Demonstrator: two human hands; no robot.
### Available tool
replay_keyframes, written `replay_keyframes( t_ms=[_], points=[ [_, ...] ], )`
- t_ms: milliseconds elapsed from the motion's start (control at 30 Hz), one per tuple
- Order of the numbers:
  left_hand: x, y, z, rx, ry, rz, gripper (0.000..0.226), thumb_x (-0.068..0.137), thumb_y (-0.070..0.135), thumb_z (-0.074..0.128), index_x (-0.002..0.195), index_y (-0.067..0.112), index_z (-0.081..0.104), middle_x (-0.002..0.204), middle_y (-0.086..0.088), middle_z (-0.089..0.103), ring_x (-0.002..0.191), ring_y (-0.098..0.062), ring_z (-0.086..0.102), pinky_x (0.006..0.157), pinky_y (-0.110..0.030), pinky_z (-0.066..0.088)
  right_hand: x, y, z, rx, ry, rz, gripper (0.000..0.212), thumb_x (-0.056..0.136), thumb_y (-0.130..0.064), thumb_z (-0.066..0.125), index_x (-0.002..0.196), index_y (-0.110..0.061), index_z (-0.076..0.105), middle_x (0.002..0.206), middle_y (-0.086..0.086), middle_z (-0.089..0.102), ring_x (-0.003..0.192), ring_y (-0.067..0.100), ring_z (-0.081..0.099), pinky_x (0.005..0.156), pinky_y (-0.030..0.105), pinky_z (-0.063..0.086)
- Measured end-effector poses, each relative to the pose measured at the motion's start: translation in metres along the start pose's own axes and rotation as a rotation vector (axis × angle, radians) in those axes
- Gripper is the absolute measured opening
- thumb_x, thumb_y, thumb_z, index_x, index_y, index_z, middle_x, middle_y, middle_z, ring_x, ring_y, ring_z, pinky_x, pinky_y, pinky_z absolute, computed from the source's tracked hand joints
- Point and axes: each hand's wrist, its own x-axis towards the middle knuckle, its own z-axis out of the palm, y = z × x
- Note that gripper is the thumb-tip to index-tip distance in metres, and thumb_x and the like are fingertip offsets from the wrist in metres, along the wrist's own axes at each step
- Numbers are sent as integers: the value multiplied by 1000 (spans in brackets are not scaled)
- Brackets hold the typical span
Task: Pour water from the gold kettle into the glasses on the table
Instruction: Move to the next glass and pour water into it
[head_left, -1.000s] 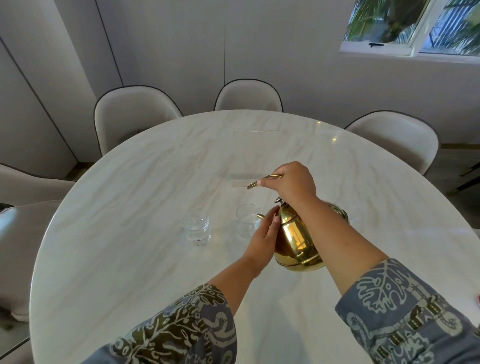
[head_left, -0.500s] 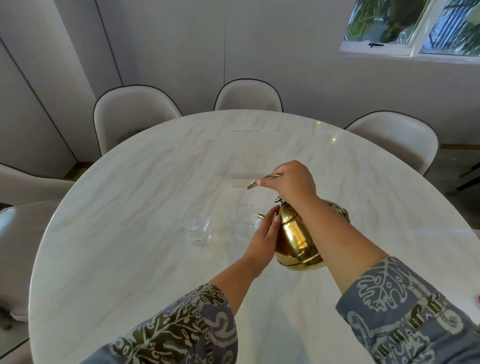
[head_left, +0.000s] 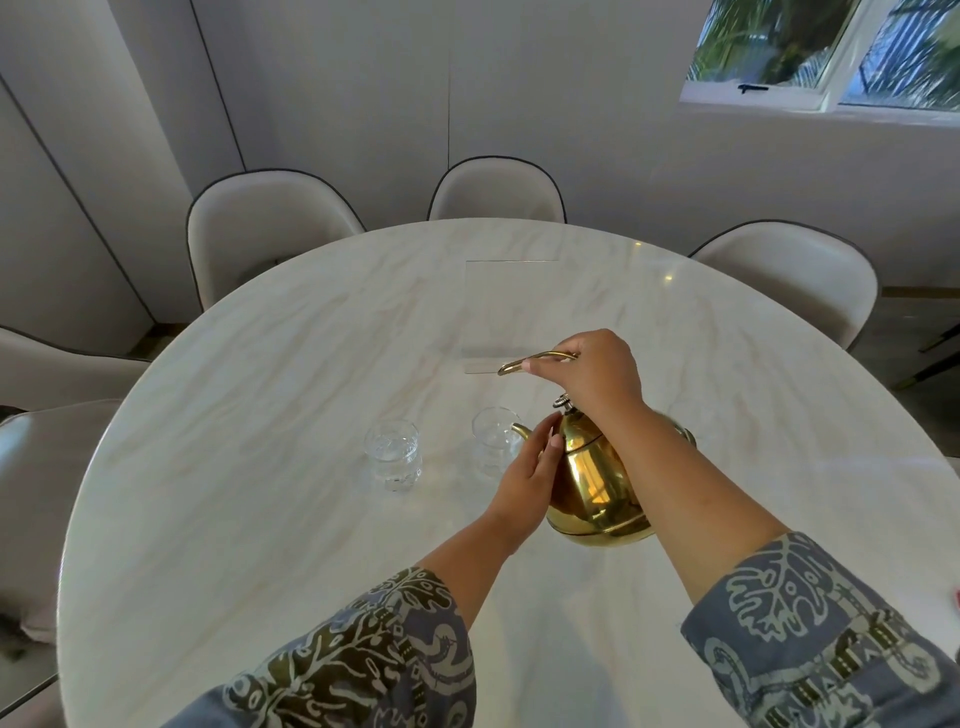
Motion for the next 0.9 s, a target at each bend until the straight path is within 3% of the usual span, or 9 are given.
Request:
replay_keyframes(
  t_ms=[67,167,300,400,533,733,833,900],
  points=[
    [2,-4,-1,52,-4,3,43,100,41,28,142,37,30,143,0,44,131,-20,42,105,-30,40,-4,8,0,50,23,10,33,78,-40,74,78,-7,73,60,2,64,51,11,55,52,25,41],
    [3,-11,-1,128,-8,11,44,99,43,30,142,38,30,144,1,44,132,-19,41,110,-34,36,-14,20,0,107,83,10,28,78,-41,73,79,-13,75,56,-12,56,52,7,51,50,22,38],
    [2,-19,-2,225,-5,46,44,98,40,35,142,34,34,143,2,45,130,-16,43,108,-30,36,-30,37,4,231,172,34,28,79,-41,73,85,-15,77,72,-3,68,67,15,61,63,32,52],
    [1,-24,-3,299,-18,66,43,98,39,38,141,36,35,144,0,43,131,-19,42,110,-37,37,-41,50,6,310,218,60,26,78,-41,73,86,-17,77,72,4,72,67,25,62,63,37,54],
    [-3,-26,-2,374,-42,100,44,97,39,39,141,38,34,149,1,36,136,-20,36,113,-39,34,-55,64,6,435,257,96,29,78,-40,74,90,-14,77,72,-2,71,60,9,57,59,21,47],
    [-10,-27,5,450,-98,122,45,97,42,37,141,43,30,155,7,24,142,-17,25,112,-29,29,-77,77,-3,537,327,81,22,78,-30,76,89,-11,77,71,-8,70,61,-1,61,55,6,46],
    [-14,-26,14,465,-132,134,46,97,42,37,142,45,28,156,8,21,143,-17,23,109,-26,29,-83,84,-12,552,357,74,22,78,-30,76,89,-11,77,71,-6,72,60,7,60,57,10,49],
    [-16,-25,21,469,-155,140,46,97,41,37,142,44,27,157,8,20,143,-16,23,107,-23,29,-87,89,-18,538,376,77,23,78,-31,77,89,-11,77,73,-3,73,62,16,62,60,20,52]
  ],
)
